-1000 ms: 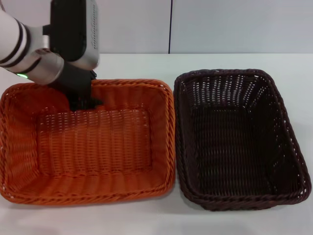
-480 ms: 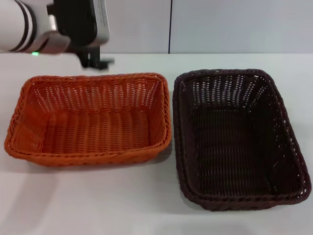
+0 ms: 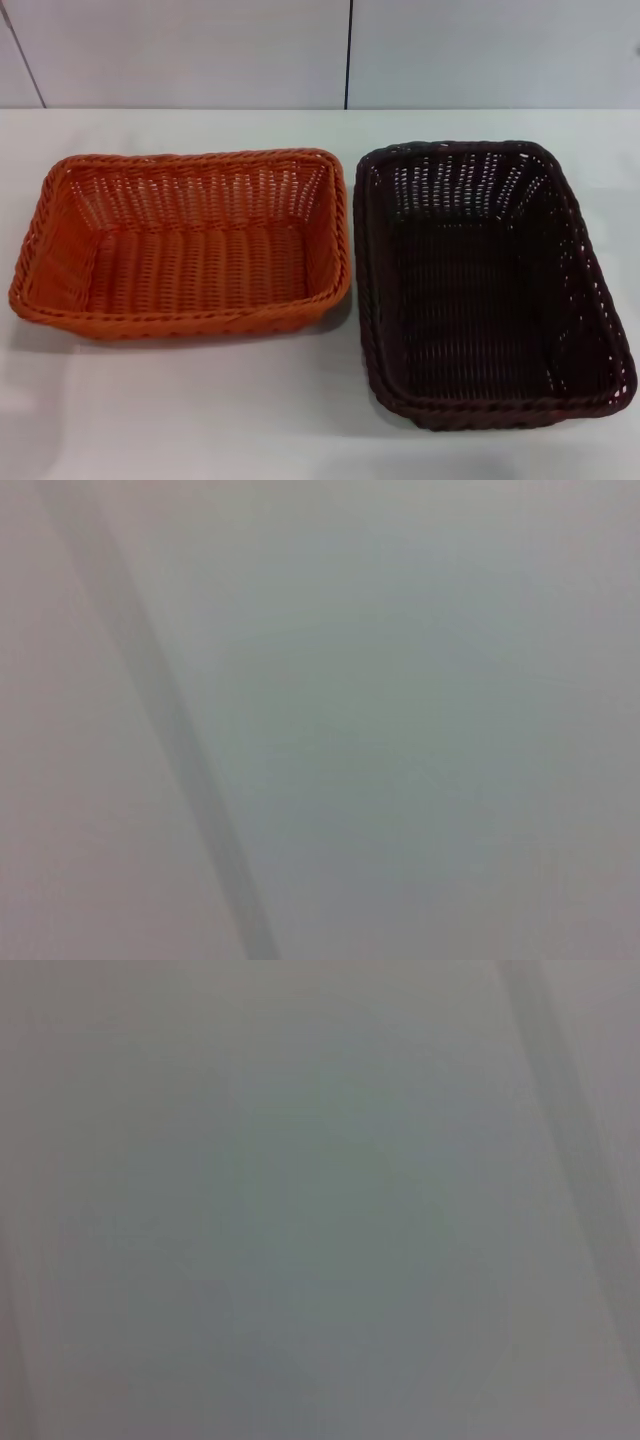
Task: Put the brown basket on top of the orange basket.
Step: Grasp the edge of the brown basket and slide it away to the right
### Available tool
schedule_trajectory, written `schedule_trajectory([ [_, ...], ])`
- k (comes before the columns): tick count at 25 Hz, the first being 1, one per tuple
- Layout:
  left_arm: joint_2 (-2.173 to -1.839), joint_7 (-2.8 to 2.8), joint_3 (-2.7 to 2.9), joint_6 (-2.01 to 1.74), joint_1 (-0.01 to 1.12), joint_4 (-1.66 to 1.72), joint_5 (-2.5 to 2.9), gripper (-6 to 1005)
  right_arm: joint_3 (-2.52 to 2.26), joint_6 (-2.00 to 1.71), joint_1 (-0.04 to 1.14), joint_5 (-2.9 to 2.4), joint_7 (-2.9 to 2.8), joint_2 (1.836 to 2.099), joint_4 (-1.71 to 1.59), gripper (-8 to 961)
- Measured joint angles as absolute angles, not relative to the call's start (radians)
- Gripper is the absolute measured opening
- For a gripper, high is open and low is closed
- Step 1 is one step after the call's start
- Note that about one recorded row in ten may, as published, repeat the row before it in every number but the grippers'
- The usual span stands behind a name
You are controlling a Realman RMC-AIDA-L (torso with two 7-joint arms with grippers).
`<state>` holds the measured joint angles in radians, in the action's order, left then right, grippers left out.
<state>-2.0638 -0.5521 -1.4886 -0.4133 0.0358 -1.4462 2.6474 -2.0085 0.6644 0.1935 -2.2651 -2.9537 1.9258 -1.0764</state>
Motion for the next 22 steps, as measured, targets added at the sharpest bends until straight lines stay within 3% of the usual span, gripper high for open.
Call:
schedule_trajectory([
  [2,-2.068,-0.446,-1.45,-0.687,-0.024,-1.311,2.643,781,-1.965,0.449,0.193,-2.314,-2.954,1.897,-1.218,770],
  [4,-2.068,-0.446,-1.45,-0.687,-0.024,-1.311,2.643,781,-1.889,0.16,0.196,-2.359,-2.948,1.887,-1.363,770],
  [5,-2.069,-0.35,-1.411,-0.951,-0.06,-1.133,2.59,781,-1.849,0.026,0.201,-2.378,-2.941,1.887,-1.43,770],
  [8,-2.065,-0.249,-1.386,-1.117,-0.075,-0.953,2.517,781,-1.705,-0.449,0.256,-2.429,-2.887,1.916,-1.602,770],
  [11,-2.068,-0.204,-1.39,-1.121,-0.061,-0.819,2.501,781,-1.556,-0.88,0.344,-2.431,-2.777,1.973,-1.712,769],
  [12,-2.068,-0.194,-1.389,-1.118,-0.055,-0.788,2.495,781,-1.456,-1.134,0.406,-2.43,-2.688,2.019,-1.762,769],
  [13,-2.068,-0.186,-1.389,-1.114,-0.047,-0.76,2.487,781,-1.456,-1.134,0.406,-2.43,-2.688,2.019,-1.762,769],
  [15,-2.068,-0.176,-1.389,-1.108,-0.03,-0.705,2.466,781,-1.385,-1.328,0.462,-2.429,-2.624,2.054,-1.799,768],
  [17,-2.068,-0.174,-1.39,-1.1,-0.013,-0.668,2.438,782,-1.347,-1.558,0.525,-2.407,-2.577,2.066,-1.829,768],
  [22,-2.068,-0.172,-1.39,-1.085,0.029,-0.604,2.41,782,-1.339,-1.754,0.572,-2.345,-2.555,2.059,-1.832,767],
])
